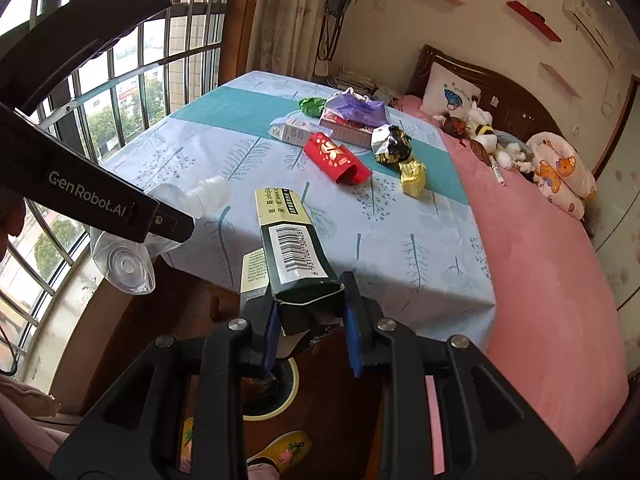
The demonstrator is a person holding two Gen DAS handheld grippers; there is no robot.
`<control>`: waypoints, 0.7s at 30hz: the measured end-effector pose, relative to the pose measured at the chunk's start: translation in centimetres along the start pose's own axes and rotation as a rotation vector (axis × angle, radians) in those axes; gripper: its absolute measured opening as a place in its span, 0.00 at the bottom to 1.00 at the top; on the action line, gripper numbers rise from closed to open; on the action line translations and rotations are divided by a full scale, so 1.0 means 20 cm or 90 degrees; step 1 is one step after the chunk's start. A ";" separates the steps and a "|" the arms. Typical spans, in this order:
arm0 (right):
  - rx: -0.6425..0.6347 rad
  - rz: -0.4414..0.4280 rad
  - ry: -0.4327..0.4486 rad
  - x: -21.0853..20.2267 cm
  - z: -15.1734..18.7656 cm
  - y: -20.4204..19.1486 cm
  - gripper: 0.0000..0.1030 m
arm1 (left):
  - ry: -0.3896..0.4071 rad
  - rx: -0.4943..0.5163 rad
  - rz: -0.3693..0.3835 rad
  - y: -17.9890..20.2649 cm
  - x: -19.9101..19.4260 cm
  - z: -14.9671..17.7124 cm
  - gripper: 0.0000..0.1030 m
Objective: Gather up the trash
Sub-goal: 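Carry the green box and clear bottle over the bin and release both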
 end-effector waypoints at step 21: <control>0.207 -0.004 -0.319 1.11 1.18 0.19 0.23 | -0.144 0.031 -0.018 0.10 1.31 0.57 0.46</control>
Point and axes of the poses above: each gripper's, at about its wrist camera, not at the fingertips, and x roughly the way its jaws point, y to its right, z to its underside, the point moved 7 cm from there along x, roughly the way its jaws point, and after that the axes turned 12 degrees about x, right-handed, at the moved point
